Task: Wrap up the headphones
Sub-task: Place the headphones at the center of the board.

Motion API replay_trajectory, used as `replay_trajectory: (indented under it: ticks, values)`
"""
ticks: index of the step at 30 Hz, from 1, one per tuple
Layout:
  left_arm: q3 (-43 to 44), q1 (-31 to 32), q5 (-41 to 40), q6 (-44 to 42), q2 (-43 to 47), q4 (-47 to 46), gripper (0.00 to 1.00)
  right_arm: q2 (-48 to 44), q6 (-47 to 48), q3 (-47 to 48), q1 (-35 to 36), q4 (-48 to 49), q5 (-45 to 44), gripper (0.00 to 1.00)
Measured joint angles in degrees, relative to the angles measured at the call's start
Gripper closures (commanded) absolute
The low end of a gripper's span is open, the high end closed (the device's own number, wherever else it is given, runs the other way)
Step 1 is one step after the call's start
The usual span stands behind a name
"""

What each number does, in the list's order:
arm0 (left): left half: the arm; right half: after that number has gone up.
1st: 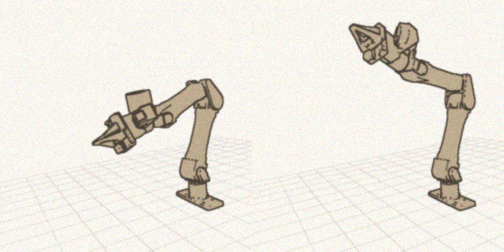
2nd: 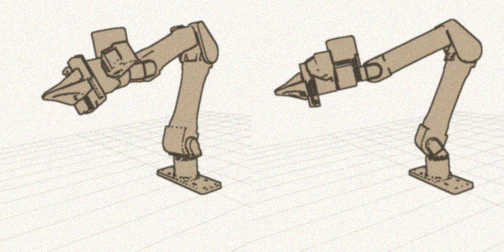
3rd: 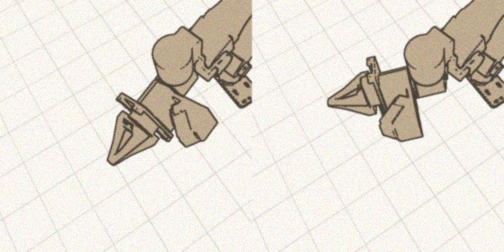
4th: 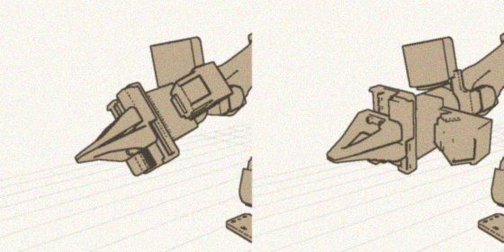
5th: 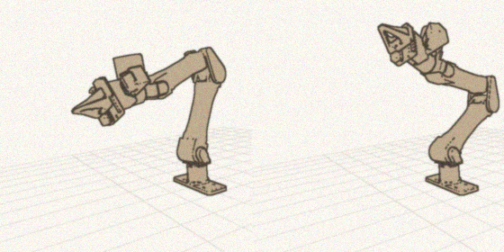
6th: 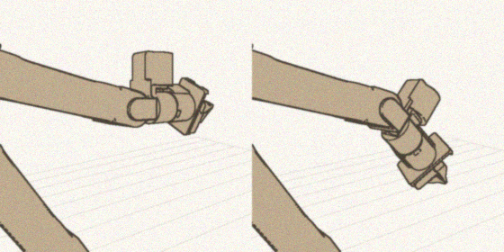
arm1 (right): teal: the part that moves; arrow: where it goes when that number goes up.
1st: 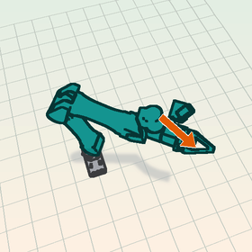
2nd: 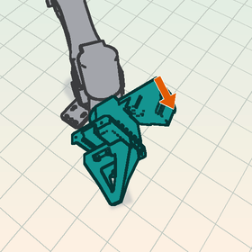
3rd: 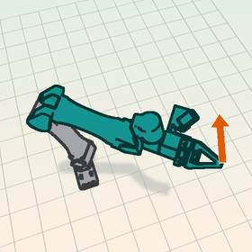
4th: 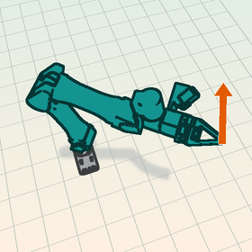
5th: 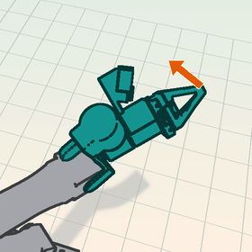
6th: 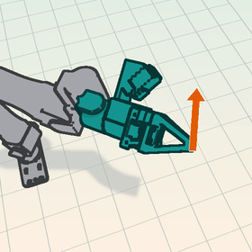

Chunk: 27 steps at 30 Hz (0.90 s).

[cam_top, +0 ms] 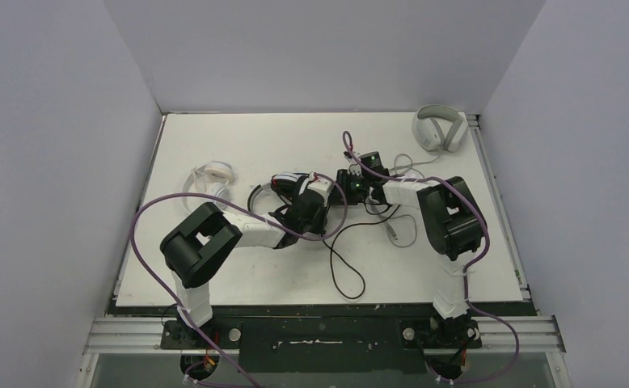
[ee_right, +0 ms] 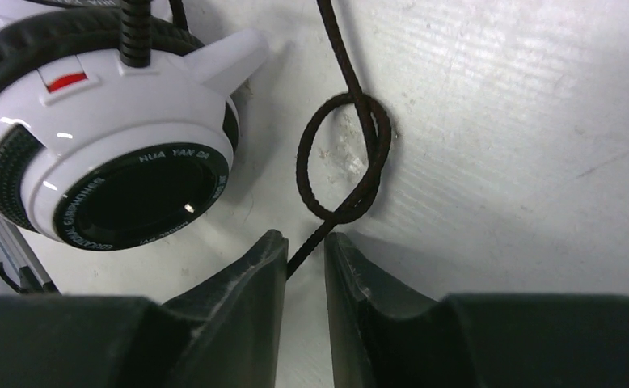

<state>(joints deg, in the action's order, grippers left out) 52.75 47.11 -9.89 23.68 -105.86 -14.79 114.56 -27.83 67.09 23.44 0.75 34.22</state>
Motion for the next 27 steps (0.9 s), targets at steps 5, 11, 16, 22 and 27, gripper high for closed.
replay_trajectory:
  ticks: [5,11,16,22,27]
  values:
    - [0.0,0.0,-0.5,-0.9,-0.6,-1.4,1.0,-2.5,-1.5,-4.0,-0.2,2.0,0.4,0.67]
    - [0.0,0.0,-0.6,-1.4,-0.7,-1.8,1.0,-4.6,-2.8,-5.4,-3.4,2.6,-0.7,0.66]
    - [-0.5,0.0,-0.7,-1.6,-0.7,-2.5,1.0,-3.0,-3.1,-1.5,-5.4,2.2,-2.1,0.66]
    - [-0.9,0.0,-0.8,-1.7,-0.7,-3.4,1.0,3.1,-3.4,6.0,-4.7,3.0,-2.7,0.7]
    - [-0.9,0.1,-0.9,-1.9,-0.7,-3.5,1.0,6.5,-4.0,7.8,-3.4,3.3,-2.4,0.7]
